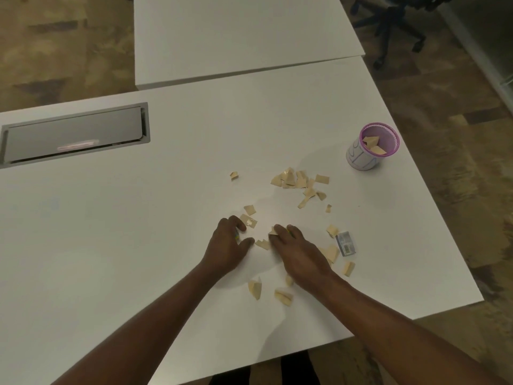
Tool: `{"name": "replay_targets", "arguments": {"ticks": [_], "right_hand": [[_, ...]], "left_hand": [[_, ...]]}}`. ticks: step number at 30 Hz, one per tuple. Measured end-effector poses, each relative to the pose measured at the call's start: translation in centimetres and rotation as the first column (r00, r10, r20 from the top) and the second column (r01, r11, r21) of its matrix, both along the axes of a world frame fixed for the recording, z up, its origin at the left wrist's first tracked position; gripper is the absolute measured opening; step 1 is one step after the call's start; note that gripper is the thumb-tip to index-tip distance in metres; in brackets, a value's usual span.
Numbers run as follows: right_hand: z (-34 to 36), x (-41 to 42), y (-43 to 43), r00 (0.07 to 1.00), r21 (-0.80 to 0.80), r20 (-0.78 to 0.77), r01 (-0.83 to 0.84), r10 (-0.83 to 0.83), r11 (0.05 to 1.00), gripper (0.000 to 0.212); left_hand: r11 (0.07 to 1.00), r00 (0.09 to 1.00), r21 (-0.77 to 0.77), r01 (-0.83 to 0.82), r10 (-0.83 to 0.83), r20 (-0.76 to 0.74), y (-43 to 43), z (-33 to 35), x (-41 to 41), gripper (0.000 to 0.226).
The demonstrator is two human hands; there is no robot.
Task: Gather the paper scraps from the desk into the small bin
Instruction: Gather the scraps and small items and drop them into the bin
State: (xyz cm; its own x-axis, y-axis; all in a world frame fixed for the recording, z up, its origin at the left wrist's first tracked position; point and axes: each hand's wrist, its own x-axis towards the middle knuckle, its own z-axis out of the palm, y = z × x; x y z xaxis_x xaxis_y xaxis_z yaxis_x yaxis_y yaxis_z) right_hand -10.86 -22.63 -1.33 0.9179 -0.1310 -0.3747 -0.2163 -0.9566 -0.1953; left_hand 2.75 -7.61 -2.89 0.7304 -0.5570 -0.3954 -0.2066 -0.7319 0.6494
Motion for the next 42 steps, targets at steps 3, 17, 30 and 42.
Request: {"name": "replay_targets", "arguments": {"ticks": [3,17,30,42], "right_hand": [[0.2,0.3,0.0,0.999,-0.046,0.030,-0.033,0.035,0.998,0.044],[0.0,2.2,-0.9,0.980,0.039,0.184,0.063,-0.069,0.997,0.023],[1.0,1.2,-3.9,0.353,0.843,-0.325,0.529,-0.877,-0.099,0.003],[4.9,0.7,-11.4,0.247,0.868,-0.466,0.315,-0.850,-0.385,0.011]], "left_hand": [[0.994,0.992,0.022,0.111,-0.112,0.053,0.6,-0.3,-0.4,0.038],[0.961,0.941,0.058,0.271,-0.277,0.193,0.3,-0.6,0.1,0.011],[0.933,0.892,-0.110,-0.343,0.286,-0.350,-2.3,1.1,1.4,0.017],[0.807,0.638,-0.237,-0.541,0.210,-0.741,-13.4,5.8,0.3,0.023]]}}
